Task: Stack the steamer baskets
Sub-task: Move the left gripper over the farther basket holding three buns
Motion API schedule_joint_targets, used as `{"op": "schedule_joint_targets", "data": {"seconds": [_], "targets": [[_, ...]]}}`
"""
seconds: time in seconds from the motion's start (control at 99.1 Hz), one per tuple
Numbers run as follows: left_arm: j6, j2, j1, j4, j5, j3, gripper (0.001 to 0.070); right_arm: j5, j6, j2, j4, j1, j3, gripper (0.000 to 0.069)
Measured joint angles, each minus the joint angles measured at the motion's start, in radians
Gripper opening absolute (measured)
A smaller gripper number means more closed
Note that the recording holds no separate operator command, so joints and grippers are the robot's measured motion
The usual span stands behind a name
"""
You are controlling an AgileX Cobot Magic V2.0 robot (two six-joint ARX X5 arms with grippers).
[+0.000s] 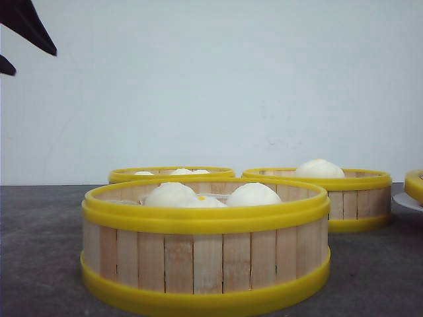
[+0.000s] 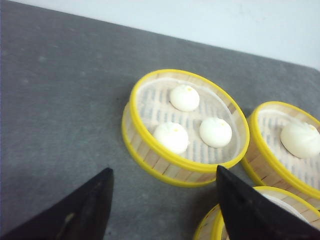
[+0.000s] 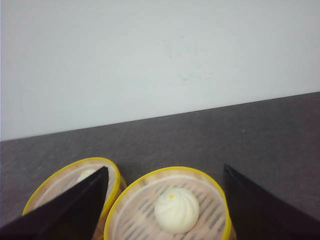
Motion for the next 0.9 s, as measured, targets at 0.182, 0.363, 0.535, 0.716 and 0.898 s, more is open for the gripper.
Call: {"op": "schedule_joint_targets", "data": {"seconds": [0.182, 0.363, 0.535, 0.716, 0.898], "targets": [[-0.014, 0.218, 0.0, -0.103, 0.0, 0.164, 0.039, 0.0, 0.0, 0.011, -0.001, 0.031, 0.0, 0.0452], [0.004, 0.484, -0.002, -0.247, 0.0, 0.399, 0.039, 0.0, 0.0, 0.018, -0.01, 0.052, 0.0, 0.0452], [0.013, 0.672, -0.003, -0.325, 0.0, 0.605, 0.039, 0.0, 0.0, 0.022, -0.044, 0.067, 0.0, 0.0452], [0.04, 0.833, -0.024, -0.397, -0.04, 0.785, 0.0361, 0.0, 0.0, 0.022, -0.052, 0.077, 0.0, 0.0452], [0.074, 0.988, -0.046, -0.494, -0.138, 0.912, 0.0349, 0.0, 0.0, 0.022, -0.053, 0.084, 0.0, 0.0452]]}}
